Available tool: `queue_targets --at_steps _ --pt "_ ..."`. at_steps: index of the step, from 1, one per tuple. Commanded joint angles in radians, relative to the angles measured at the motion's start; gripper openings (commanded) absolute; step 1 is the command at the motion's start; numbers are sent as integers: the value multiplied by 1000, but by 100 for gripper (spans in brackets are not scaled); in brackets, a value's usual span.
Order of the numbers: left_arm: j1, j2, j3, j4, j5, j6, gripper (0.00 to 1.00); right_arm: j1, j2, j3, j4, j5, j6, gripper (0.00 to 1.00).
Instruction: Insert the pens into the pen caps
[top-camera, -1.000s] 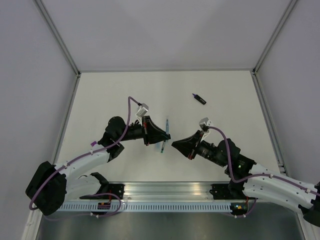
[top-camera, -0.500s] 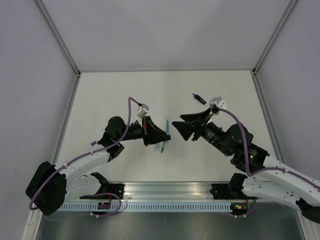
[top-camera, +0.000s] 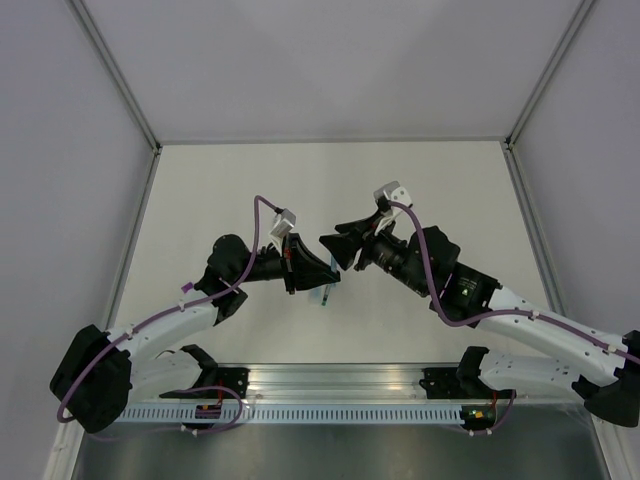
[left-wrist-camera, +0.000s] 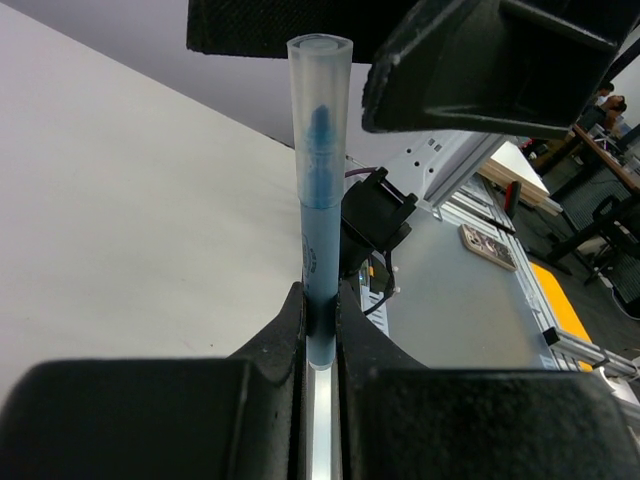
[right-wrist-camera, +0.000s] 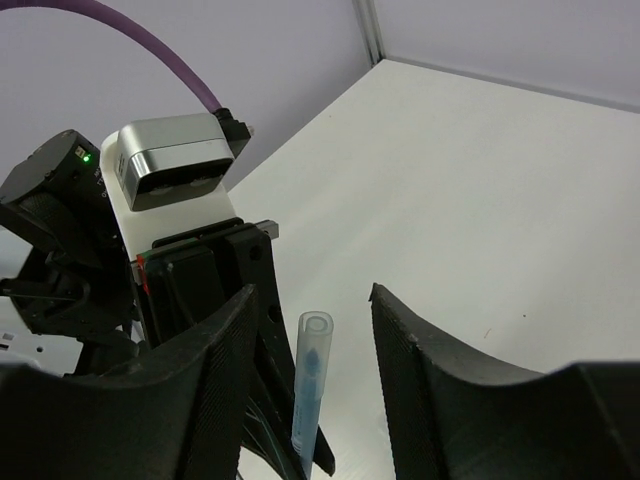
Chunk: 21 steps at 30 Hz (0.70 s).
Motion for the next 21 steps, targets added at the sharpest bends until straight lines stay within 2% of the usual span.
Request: queue_targets --at_steps 1,4,7,9,14,21 --pt "-1 -18 -4 67 26 14 2 4 -2 -20 64 -15 4 52" --pt "-1 -20 -2 72 18 8 2 3 -2 -45 73 -36 13 22" --pt "-1 -20 -1 95 5 -12 2 4 -8 -86 87 -79 30 7" --pt "-1 -18 4 110 3 -28 2 3 -20 -126 99 -96 38 2" --pt "2 -21 17 108 -21 -32 2 4 -54 -189 101 -123 59 0" --pt "4 -17 82 66 -126 -75 2 4 -51 -236 46 -160 67 0"
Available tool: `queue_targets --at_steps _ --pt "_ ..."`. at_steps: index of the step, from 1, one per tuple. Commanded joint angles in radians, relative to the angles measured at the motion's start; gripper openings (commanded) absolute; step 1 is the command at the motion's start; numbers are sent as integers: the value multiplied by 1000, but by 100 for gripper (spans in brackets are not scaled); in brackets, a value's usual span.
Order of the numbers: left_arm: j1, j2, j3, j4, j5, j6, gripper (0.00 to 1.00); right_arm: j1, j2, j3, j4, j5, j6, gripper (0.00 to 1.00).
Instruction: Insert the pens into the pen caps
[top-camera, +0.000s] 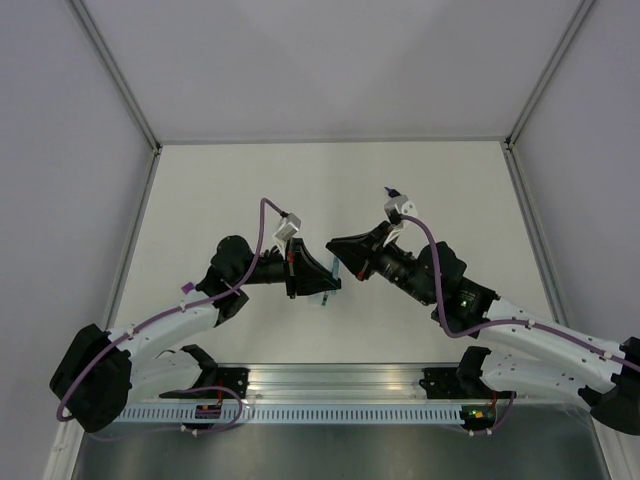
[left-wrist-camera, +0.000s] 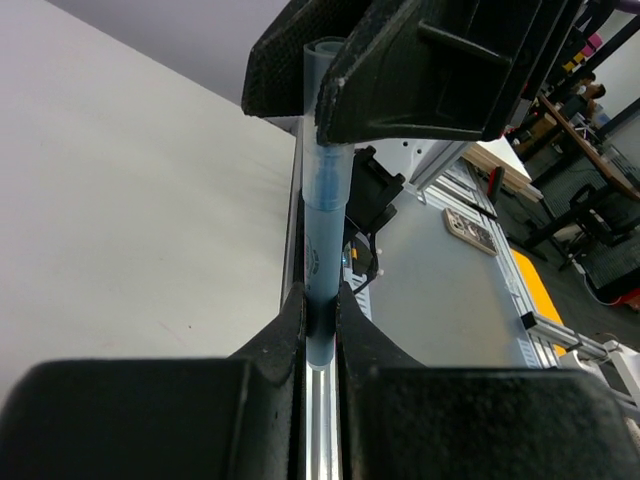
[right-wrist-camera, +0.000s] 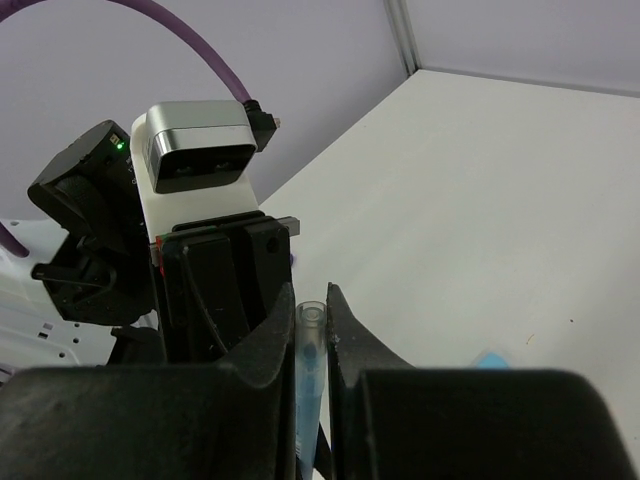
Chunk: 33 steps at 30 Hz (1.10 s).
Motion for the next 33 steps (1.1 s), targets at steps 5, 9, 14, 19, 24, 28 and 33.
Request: queue_targets --at_steps 5,9,14,19,24,28,33 --pt "27 -3 164 40 -181 -56 2 12 35 -95 -132 -161 41 0" --pt "44 -20 181 -3 -213 -36 2 11 21 -129 -115 -178 64 0" --pt "81 -25 162 14 -222 -54 2 11 6 -166 -88 -196 84 0" --pt "96 -16 161 30 -221 -70 2 11 17 -204 -35 -229 116 0" --pt "121 -5 181 -18 -233 -68 2 11 29 -230 -8 -268 140 0" --pt "173 -9 166 -3 -201 -68 2 12 11 -232 -29 -301 145 0" --pt "214 3 169 3 -182 -90 2 12 6 -230 -37 -333 151 0"
